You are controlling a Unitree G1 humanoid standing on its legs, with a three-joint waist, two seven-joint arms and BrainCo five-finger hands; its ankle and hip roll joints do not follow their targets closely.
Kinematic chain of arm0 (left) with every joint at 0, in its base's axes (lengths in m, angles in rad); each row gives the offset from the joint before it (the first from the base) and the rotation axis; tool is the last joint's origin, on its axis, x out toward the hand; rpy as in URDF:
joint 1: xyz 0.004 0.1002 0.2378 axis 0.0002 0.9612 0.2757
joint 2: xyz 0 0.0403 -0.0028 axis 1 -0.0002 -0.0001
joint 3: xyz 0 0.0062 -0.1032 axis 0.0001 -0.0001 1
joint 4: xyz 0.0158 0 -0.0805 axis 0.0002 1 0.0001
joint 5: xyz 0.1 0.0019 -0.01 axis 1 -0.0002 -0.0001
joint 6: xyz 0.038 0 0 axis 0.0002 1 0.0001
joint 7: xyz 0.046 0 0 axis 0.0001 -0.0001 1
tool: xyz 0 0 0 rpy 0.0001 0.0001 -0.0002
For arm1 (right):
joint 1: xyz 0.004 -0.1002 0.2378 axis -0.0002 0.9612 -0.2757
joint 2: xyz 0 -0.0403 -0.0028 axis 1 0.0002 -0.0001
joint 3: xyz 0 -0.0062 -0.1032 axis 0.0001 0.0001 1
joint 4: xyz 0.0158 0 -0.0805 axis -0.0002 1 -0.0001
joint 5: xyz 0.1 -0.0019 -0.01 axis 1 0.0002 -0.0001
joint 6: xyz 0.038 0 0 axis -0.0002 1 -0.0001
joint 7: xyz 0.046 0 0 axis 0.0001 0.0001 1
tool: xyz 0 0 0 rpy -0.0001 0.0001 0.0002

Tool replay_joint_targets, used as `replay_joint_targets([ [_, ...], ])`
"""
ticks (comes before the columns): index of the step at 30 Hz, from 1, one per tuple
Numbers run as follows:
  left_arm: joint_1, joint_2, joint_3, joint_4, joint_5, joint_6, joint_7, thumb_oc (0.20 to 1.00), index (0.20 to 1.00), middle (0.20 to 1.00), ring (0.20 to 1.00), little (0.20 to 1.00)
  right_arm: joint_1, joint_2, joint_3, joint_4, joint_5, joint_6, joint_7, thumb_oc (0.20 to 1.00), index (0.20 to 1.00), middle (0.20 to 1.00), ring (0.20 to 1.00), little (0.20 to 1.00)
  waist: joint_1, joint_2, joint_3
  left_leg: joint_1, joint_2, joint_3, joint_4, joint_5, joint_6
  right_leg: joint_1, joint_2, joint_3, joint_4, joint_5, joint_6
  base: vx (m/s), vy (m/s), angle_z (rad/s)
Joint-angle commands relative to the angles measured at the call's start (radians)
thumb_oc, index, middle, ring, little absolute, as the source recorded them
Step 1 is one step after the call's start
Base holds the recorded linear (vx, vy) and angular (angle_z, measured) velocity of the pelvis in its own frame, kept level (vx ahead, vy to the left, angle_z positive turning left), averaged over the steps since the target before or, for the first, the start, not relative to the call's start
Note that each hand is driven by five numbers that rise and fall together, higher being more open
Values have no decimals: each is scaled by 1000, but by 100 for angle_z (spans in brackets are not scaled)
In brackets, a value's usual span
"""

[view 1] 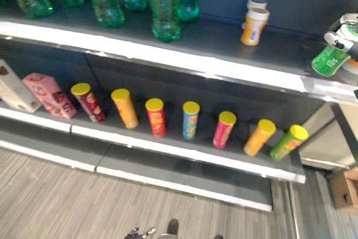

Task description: Put the goods on the table back onto the shelves and tidy them up.

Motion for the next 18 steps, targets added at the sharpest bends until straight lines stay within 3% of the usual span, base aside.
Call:
replay_joint_targets([
  [1,-53,61,-4,25,-30,-15,13,1000,1000,1000,1000,1000,-153,-36,121,37,50,-10,6,200,200,200,200,200,41,-41,-26,53,61,13,33,-123,-76,-76,-55,-13,68,-48,30,46,-79,18],
  [11,-44,54,-15,29,-46,-20,21,1000,1000,1000,1000,1000,-327,-24,293,131,47,-11,15,200,200,200,200,200,55,-22,-25,54,62,-5,16,-111,-80,-64,-58,-56,72,-61,24,33,-33,15],
  [18,-38,44,-21,31,-42,-20,25,1000,1000,1000,1000,1000,-312,23,315,132,54,-13,32,200,200,200,200,200,59,-16,-27,63,61,-2,12,-115,-78,-54,-62,-68,78,-67,22,21,2,1],
])
